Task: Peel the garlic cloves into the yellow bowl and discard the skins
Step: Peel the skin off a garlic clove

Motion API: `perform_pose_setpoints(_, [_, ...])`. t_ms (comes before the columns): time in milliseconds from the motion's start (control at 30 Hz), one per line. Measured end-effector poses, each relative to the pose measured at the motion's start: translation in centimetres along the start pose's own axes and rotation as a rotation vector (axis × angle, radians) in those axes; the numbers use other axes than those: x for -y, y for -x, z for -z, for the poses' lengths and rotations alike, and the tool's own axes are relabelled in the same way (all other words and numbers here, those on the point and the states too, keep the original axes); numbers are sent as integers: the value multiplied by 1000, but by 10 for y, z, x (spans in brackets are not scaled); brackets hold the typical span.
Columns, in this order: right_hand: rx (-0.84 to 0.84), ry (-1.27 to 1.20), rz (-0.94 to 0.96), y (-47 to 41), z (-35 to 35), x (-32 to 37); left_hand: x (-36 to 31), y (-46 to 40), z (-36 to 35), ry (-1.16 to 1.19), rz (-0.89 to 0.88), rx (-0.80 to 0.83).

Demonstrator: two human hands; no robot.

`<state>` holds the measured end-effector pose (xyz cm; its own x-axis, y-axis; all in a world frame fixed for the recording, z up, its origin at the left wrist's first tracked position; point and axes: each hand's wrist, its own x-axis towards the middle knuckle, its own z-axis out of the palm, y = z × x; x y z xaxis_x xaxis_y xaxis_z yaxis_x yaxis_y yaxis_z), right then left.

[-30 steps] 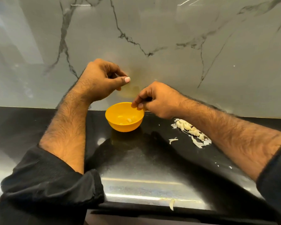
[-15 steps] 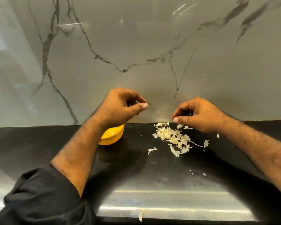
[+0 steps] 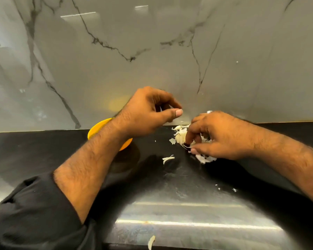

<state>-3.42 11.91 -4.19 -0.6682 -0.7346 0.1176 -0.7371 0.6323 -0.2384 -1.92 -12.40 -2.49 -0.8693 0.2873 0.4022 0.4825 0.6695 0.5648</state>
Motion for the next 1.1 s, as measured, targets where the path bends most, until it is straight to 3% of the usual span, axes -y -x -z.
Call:
perform_pose_setpoints(300, [85, 71, -73, 0, -4, -7, -4, 7, 3, 49, 39, 27])
perform_pose_setpoints(367, [21, -90, -59, 2, -1, -12, -6, 8, 4, 55, 45, 31])
perform_pose_setpoints(533, [-178, -802, -113, 6, 10, -21, -7, 8, 5, 50, 59, 40])
perform_pose_setpoints(633, [-261, -974, -145, 9, 13, -25, -5, 7, 4, 48, 48, 58])
perform_pose_setpoints(800, [-345, -1068, -189, 8, 15, -30, -5, 7, 1, 24, 21, 68])
perform_pose_setpoints(933, [-338, -1139, -182, 7, 12, -28, -10, 7, -6, 147, 16, 65])
perform_pose_setpoints(1100, [-391, -1018, -154, 8, 12, -19, -14, 5, -15, 309, 80, 72])
